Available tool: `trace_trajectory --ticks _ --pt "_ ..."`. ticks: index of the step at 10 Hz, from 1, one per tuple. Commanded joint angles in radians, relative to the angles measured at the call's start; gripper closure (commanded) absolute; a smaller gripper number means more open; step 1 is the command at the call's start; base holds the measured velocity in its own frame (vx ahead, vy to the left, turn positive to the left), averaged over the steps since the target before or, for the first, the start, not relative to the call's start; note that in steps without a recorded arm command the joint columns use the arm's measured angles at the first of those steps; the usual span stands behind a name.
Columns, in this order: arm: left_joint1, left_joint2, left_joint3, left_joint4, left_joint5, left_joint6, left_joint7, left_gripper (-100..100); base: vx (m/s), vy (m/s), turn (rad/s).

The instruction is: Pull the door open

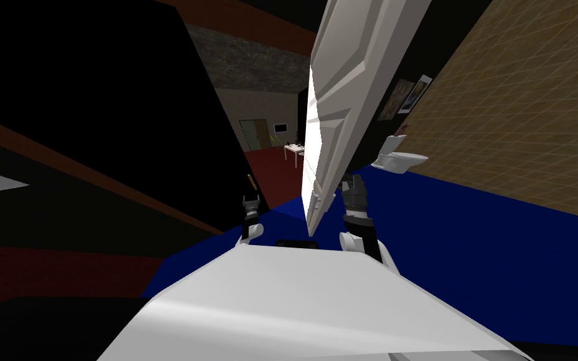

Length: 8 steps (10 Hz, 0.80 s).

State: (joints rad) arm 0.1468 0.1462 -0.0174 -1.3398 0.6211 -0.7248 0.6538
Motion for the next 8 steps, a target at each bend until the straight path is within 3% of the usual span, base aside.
trace_trajectory --ticks 1,2,3,4,5,8 --pt "-0.012 0.008 0.002 0.035 0.017 -0.009 0.019 -100 0.036 0.041 -0.068" --pt "-0.028 0.014 0.002 0.066 0.047 -0.024 0.045 -100 0.038 0.043 -0.111" --pt "-0.028 0.014 0.002 0.079 0.047 -0.024 0.045 -100 0.028 0.036 -0.097" --pt "-0.044 0.021 0.003 0.114 0.076 -0.039 0.070 -100 0.042 0.050 -0.139" --pt "-0.044 0.021 0.003 0.123 0.076 -0.039 0.070 -100 0.029 0.047 -0.071" --pt "-0.091 0.039 0.003 0.250 0.163 -0.084 0.145 -100 0.039 0.069 -0.170"
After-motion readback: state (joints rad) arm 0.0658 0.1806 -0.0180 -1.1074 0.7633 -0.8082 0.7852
